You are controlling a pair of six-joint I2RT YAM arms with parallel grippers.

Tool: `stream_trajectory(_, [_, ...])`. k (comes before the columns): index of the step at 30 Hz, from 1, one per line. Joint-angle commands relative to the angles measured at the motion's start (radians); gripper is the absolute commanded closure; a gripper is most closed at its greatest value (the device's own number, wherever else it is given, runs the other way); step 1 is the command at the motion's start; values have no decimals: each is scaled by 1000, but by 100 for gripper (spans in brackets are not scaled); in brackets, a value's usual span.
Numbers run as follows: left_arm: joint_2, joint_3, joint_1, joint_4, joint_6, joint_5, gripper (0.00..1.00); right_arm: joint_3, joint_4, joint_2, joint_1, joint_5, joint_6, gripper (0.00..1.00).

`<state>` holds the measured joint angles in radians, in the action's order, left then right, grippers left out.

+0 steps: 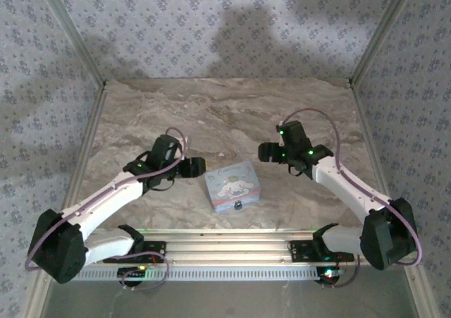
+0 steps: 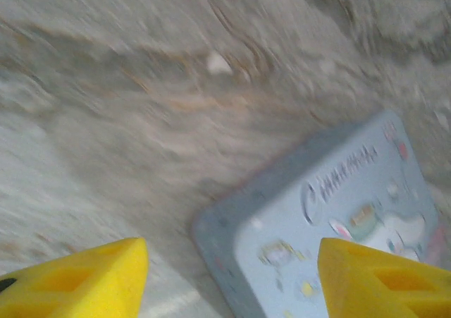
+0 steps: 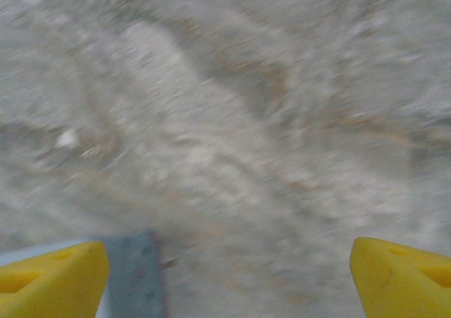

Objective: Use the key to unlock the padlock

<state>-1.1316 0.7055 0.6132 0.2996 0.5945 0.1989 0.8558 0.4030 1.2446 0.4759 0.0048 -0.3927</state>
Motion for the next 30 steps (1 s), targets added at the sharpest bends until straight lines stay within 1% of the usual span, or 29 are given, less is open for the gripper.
stream_trajectory(1, [36,-20,63,41,111,10,36,2,32,25,75,-153,-99,12])
stream_trajectory(3, [43,-40,96,32,138,26,38,6,40,63,137,-174,-105,13])
stream_trajectory(5, [50,-69,124,5,164,26,40,4,50,89,190,-166,-107,14])
stream_trajectory(8, [43,-126,150,-66,220,36,42,-7,43,101,246,-148,-120,14])
stream_trajectory(11, [14,-169,156,-154,263,51,48,-29,16,104,265,-142,-149,17])
stream_trajectory(14, [-29,-182,158,-217,285,68,57,-33,4,119,265,-152,-158,24])
stream_trajectory(16, [-64,-185,158,-248,297,75,61,-32,4,131,262,-160,-158,29])
stream_trajectory(19, [-113,-176,158,-287,307,79,64,-33,-4,150,251,-176,-157,35])
stream_trajectory(22, [-166,-138,151,-291,292,56,67,-41,-43,171,218,-195,-170,41])
stream_trajectory(26, [-285,-34,102,-297,256,62,68,-35,-122,218,129,-243,-183,45])
stream_trajectory(28, [-368,40,70,-304,232,64,68,-10,-149,261,77,-252,-170,46])
stream_trajectory(30, [-481,148,42,-311,195,64,68,44,-149,327,20,-265,-144,47])
